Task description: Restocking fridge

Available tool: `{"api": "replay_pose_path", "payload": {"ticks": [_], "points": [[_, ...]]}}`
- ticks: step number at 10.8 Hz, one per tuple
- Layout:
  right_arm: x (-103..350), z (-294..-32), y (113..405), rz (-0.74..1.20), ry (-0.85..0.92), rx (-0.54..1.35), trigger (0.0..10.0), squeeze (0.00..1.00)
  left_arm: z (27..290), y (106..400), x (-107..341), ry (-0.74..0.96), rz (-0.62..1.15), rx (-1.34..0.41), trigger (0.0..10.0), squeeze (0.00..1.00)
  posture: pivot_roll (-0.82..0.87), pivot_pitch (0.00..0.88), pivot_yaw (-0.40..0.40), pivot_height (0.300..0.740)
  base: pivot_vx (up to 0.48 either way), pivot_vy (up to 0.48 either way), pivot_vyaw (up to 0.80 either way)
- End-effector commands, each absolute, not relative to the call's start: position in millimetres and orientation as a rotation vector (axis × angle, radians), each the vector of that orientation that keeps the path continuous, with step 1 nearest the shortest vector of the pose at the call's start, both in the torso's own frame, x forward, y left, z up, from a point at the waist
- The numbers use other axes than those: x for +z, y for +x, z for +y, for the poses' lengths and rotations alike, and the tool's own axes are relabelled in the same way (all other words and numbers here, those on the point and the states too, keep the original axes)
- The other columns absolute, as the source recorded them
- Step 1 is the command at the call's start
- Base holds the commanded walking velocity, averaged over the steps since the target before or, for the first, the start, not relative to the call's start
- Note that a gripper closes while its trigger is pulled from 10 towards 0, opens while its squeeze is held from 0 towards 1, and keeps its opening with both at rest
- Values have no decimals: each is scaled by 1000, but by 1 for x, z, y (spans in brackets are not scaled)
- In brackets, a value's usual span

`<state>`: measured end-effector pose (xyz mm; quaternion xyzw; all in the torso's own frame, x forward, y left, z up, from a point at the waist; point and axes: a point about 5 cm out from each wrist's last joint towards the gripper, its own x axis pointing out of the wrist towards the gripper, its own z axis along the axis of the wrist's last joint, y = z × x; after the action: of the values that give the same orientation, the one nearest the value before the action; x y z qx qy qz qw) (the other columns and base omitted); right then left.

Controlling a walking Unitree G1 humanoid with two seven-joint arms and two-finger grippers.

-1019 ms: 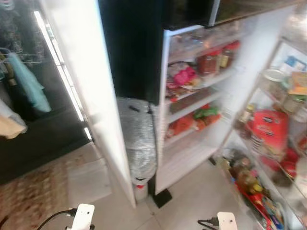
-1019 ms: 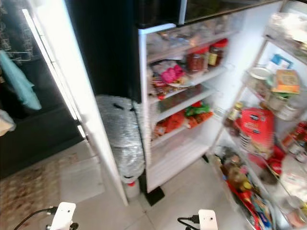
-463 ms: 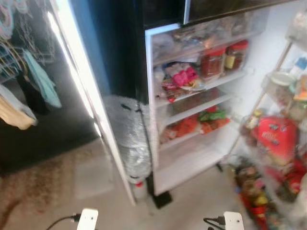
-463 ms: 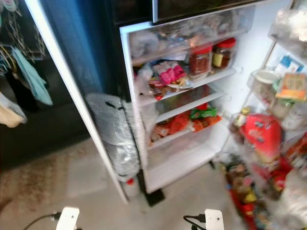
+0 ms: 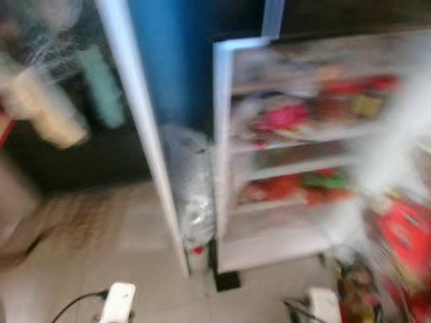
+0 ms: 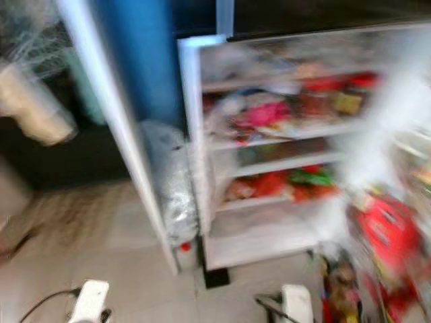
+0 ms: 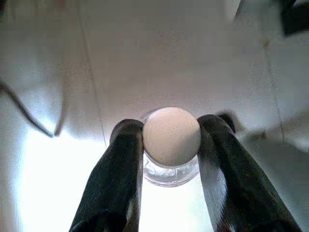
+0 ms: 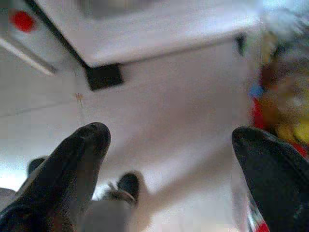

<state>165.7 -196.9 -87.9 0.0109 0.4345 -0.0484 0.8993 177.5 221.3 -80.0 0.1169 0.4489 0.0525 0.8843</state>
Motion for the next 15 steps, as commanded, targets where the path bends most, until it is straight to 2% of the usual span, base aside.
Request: {"api": "replay_pose_path", "payload": {"ticks": [1, 9, 15], "points": [[-92, -195, 156, 926, 42, -104, 10000, 0, 220, 177, -80, 241, 942, 109, 10000, 0, -110, 0, -4, 740, 0, 0, 0], [-94, -196, 152, 944, 44, -88, 10000, 0, 220, 177, -81, 248, 936, 92, 10000, 0, -108, 2, -3, 740, 0, 0, 0], [-94, -197, 153, 952, 13, -66, 10000, 0, 221, 178, -79, 247, 921, 99, 10000, 0, -107, 12, -6, 740, 0, -200, 0]]}}
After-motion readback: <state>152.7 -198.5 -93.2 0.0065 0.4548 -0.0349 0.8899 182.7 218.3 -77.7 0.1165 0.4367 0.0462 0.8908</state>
